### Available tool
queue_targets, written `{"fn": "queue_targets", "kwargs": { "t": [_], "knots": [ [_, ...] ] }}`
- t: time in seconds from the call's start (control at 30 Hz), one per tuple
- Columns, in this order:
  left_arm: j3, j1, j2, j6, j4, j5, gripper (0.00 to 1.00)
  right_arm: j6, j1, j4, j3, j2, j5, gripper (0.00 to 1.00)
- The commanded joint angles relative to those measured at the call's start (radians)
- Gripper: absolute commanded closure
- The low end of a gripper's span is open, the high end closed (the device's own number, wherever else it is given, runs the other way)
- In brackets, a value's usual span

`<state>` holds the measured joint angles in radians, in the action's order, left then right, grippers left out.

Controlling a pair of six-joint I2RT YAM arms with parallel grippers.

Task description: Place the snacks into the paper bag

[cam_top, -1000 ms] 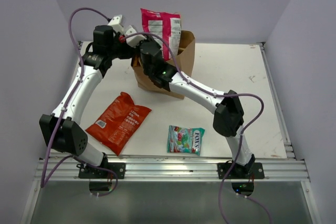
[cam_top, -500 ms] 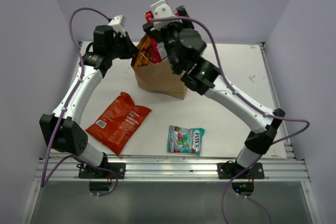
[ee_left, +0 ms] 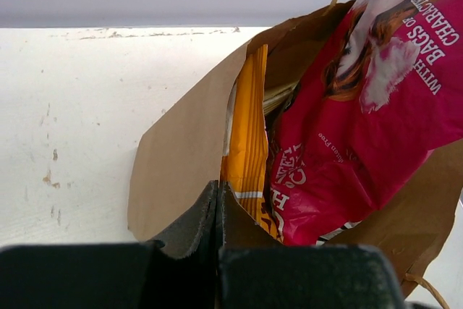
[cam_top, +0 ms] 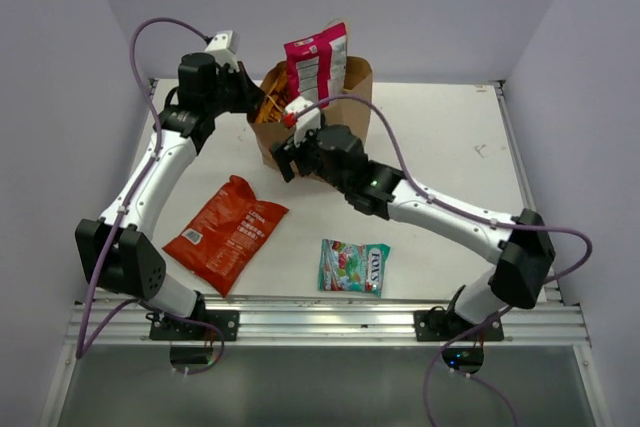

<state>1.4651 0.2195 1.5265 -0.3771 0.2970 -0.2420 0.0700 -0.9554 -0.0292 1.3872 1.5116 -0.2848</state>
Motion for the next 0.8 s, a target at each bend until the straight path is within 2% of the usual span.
{"fn": "queue_targets", "kwargs": {
  "t": [0.0,0.17,0.37,0.57,0.77],
  "knots": [
    [-0.015,0.004,-0.051,0.024,-0.104,0.018,1.0,-0.147,-0.003,-0.133,-0.095,0.038,0.206,0.19],
    [-0.023,0.004,-0.049,0.0,-0.11,0.023,1.0,-0.165,-0.003,-0.271,-0.155,0.137,0.282,0.2],
    [-0.015,0.006,-0.051,-0.016,-0.102,0.024,1.0,-0.237,-0.003,-0.397,-0.157,0.291,0.458,0.21],
    [-0.002,0.004,-0.055,-0.016,-0.085,0.032,1.0,-0.265,-0.003,-0.434,-0.109,0.449,0.558,0.23],
    [0.003,0.004,-0.055,-0.016,-0.078,0.047,1.0,-0.286,-0.005,-0.44,-0.088,0.521,0.61,0.23]
  ]
}}
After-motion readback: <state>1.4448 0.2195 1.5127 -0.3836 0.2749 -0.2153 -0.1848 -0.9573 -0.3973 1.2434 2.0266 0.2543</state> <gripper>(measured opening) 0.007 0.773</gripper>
